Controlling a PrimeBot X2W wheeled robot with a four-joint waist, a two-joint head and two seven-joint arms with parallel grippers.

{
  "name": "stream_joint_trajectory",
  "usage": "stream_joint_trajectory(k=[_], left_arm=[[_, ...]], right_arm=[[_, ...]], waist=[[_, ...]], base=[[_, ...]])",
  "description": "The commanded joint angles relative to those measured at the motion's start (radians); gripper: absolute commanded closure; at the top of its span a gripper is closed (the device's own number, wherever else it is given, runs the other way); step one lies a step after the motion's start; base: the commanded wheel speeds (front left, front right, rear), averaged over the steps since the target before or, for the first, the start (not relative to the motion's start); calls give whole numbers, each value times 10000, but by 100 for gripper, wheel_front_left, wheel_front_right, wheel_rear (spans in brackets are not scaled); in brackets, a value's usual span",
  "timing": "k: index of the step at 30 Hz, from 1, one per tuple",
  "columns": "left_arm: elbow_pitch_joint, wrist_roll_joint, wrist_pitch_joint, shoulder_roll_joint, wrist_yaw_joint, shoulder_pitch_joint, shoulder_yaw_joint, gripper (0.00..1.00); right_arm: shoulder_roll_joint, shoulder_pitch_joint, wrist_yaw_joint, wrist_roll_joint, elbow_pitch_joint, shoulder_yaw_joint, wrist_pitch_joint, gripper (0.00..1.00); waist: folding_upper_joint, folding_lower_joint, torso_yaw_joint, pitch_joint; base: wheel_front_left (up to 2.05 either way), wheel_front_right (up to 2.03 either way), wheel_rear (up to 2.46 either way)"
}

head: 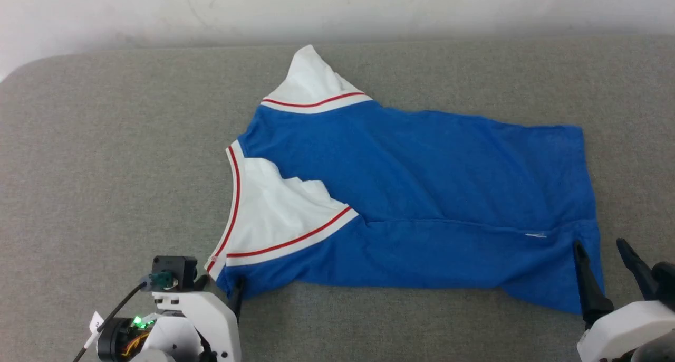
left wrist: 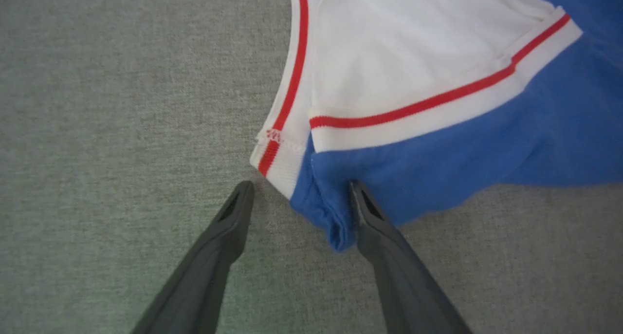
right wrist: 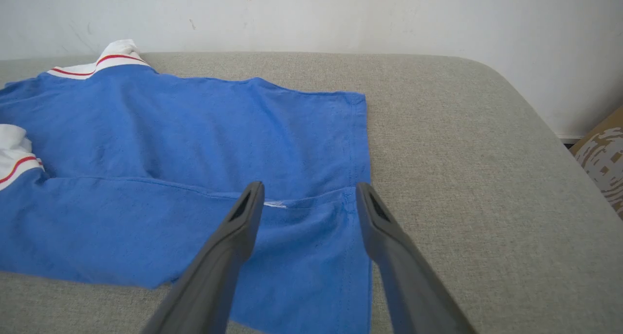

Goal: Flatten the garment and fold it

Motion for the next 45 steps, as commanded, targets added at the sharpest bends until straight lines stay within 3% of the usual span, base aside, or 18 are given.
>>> stream_joint_trajectory(k=[1,4,5,6,7,14,20,36,38,45], left_arm=[[99,-188,55,-168,112,-125,74,0],[280,-397,144,-319,125,-106,99,0],[346,-472,182,-363,77,-105,83,22],[412,-536,200,-405,52,-118,86,69],[472,-543,222,-405,16,-143,58,100],[390,-743,0,-347,-107,-106,241,100],[-97,-870,-274,-268,60,209,513,100],[-616,-873,-360,-202,230,158,601,100],[-599,-862,-383,-209,232,95,603,100],[-557,-997,-626,-314,235,8,770,100]], right_arm=[[38,-173,-19,59,44,18,17,0],[40,-243,-19,75,86,-12,4,0],[37,-268,-19,80,100,-20,7,0],[25,-302,-19,84,107,-27,22,0],[9,-342,-19,66,91,-16,59,0],[-636,-889,-19,403,118,-138,484,0],[-938,-816,-19,650,429,-770,1757,0],[-156,-333,-19,1243,1708,-961,3634,0],[-108,-417,-19,1259,1891,-999,3705,100],[-115,-819,-19,1264,1958,-1092,3426,100]], waist=[[0,-1,-127,177],[0,-1,-163,271],[0,-1,-167,295],[0,-1,-166,318],[0,-1,-167,331],[0,-1,-181,461],[0,-1,-111,637],[0,-1,188,1042],[0,-1,197,1065],[0,-1,164,915]], base=[[0,0,0],[0,0,0],[0,0,0],[0,0,0],[0,0,0],[0,0,0],[0,0,0],[0,0,0],[0,0,0],[0,0,0]])
